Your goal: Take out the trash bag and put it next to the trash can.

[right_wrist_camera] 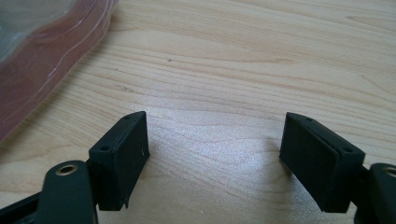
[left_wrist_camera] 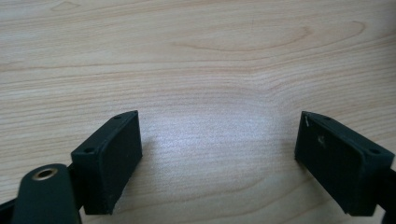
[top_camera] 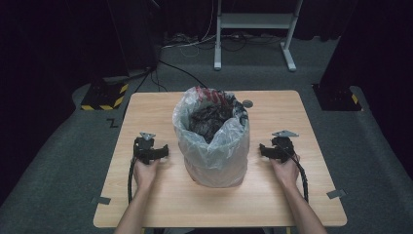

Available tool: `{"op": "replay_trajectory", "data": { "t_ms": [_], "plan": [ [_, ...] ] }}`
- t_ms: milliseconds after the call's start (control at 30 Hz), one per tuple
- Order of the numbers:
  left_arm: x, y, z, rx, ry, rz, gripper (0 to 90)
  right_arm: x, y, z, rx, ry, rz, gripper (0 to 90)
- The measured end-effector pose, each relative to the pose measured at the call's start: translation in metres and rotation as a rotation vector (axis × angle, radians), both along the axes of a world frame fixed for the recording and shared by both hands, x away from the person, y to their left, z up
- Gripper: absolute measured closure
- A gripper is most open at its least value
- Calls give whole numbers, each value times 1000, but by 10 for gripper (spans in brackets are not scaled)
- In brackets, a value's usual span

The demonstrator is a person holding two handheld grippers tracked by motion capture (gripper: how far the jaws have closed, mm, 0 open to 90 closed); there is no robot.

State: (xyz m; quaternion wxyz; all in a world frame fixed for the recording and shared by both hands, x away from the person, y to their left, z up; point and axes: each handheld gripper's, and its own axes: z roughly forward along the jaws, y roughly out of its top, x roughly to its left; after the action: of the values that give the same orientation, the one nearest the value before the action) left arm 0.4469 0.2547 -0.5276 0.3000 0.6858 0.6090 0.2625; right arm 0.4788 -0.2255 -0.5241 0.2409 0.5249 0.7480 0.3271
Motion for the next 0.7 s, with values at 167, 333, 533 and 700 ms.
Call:
{"op": "replay_trajectory", "data": {
  "t_ms": [167,333,533,700],
  "plan": [
    [-1,-1,0,9,-9,-9,186,0,0,0,3,4,0,237],
    [-1,-2,0,15,-12,-11,199,0,-1,6,-2,47,-20,338],
    [-2,-2,1,9,-13,-13,216,-6,-7,28,93,58,-12,336],
    [-2,-3,1,11,-11,-10,217,-12,-9,50,166,64,40,325]
  ]
}}
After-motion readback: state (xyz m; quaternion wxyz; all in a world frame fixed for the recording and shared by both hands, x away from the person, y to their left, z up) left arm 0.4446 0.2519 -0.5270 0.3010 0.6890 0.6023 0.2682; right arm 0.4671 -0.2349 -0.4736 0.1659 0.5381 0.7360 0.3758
